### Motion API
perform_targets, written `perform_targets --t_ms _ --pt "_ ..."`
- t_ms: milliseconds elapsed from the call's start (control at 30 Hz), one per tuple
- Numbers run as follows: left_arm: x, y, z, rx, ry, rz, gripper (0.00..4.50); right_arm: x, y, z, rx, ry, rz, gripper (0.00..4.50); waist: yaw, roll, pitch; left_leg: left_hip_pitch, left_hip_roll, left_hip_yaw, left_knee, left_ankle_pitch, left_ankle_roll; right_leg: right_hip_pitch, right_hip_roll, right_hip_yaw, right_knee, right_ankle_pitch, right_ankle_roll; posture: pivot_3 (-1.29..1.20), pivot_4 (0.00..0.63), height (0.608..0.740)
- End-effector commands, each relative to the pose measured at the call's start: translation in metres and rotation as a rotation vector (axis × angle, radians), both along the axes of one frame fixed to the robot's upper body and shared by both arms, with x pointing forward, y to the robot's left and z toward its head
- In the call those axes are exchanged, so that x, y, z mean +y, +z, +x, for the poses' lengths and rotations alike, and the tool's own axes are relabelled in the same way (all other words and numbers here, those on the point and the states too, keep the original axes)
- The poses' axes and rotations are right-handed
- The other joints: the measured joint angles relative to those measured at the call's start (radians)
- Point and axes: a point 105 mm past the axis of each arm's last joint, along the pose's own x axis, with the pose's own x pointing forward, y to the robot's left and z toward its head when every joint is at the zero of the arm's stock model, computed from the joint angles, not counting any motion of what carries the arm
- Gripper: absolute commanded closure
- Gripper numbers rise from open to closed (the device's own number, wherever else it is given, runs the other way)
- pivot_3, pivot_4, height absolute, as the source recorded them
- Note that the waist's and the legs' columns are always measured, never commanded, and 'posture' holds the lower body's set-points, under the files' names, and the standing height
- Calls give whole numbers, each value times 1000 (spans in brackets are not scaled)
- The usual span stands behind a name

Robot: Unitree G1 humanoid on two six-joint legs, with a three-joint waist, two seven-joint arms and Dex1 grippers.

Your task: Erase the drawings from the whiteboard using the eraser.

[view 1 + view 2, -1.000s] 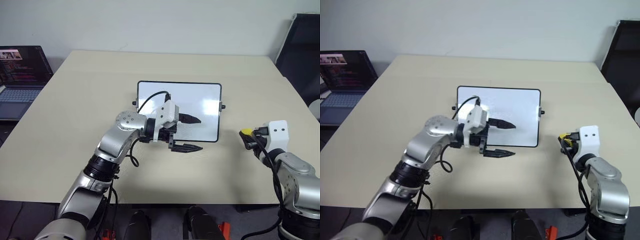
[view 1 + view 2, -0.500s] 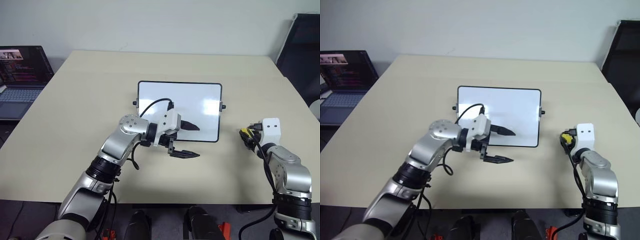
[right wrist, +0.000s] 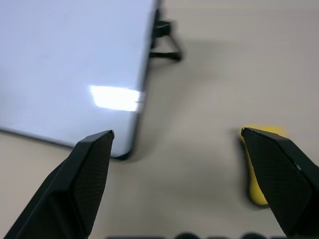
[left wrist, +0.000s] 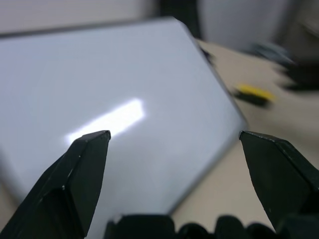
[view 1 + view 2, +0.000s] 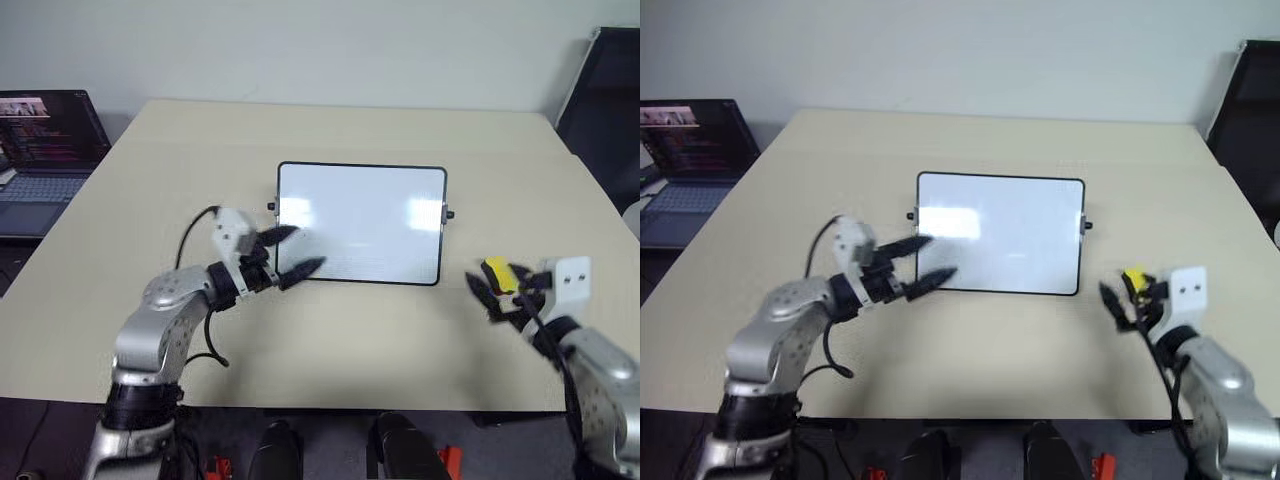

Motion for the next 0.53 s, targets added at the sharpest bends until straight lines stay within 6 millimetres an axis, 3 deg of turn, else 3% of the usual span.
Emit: perform_targets --t_ms 33,133,333,533 --pt "29 -2 -20 -45 255 25 0 3 5 -12 -118 -36 -10 19 0 0 0 0 -1 0 1 0 0 0 -1 0 0 0 -1 0 150 740" --pt "44 -25 -30 11 404 32 0 -2 -2 -13 -166 -104 45 19 -3 -1 0 5 -1 1 1 0 -1 4 -1 2 -2 0 -2 0 150 740" --pt "50 -52 -44 99 438 45 0 -8 -2 -6 -206 -152 91 19 -7 -2 -1 5 -2 3 2 -4 -7 1 -7 0 -19 1 -5 0 150 740" --pt "51 -74 -44 177 460 66 0 -9 -2 -8 -192 -154 70 19 -6 -4 -2 3 -1 11 2 -4 -6 2 -12 2 -33 3 -6 0 150 740"
